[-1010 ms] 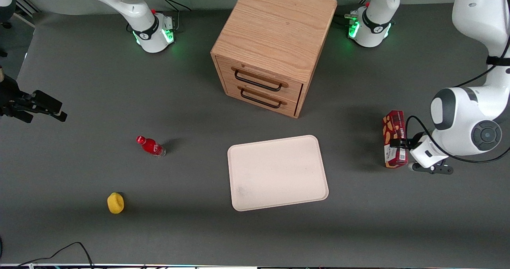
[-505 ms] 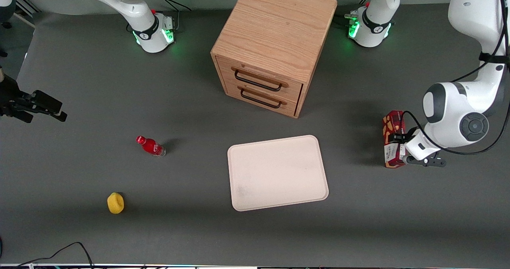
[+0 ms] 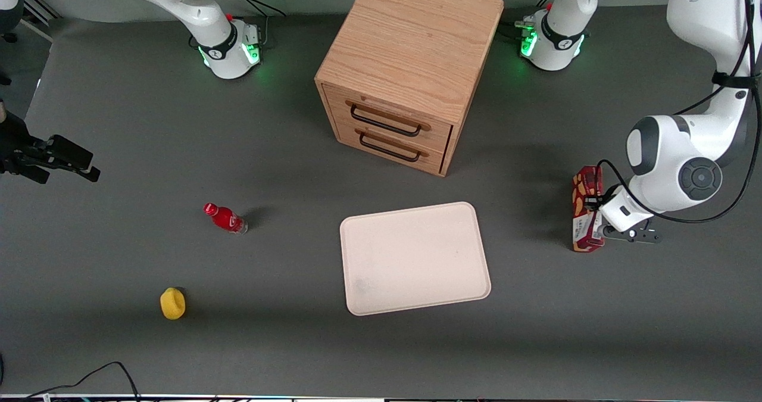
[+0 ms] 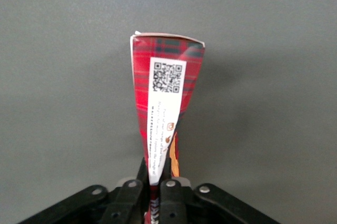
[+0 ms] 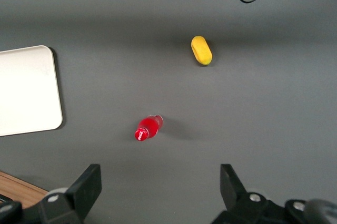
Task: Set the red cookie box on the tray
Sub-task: 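Close the left gripper on the red cookie box, then carry the red box with the left gripper toward the white tray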
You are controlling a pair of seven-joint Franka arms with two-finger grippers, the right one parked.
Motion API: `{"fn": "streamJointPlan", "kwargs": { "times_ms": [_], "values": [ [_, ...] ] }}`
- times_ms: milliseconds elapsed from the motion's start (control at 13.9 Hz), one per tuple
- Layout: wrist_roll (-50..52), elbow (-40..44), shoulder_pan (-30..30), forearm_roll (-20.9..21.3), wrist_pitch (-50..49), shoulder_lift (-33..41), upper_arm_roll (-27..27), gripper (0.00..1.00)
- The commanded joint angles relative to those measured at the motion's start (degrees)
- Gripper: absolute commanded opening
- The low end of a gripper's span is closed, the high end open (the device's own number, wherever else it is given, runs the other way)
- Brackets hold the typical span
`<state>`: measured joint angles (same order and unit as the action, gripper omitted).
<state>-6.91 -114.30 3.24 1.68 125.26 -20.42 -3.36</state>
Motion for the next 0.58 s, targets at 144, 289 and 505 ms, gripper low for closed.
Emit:
{"fn": "streamJointPlan", "kwargs": {
  "times_ms": [144,289,505],
  "values": [
    [5.7,25.6,-4.6,0.3,-20.7,-8.9,-0.1,0.0],
    [11.6,33.5,-8.2,-0.8,-21.6,-13.2,-0.2,0.0],
    [22.0,38.1,-15.3,-2.6,-20.2,-18.5,-0.2,0.0]
  ]
}}
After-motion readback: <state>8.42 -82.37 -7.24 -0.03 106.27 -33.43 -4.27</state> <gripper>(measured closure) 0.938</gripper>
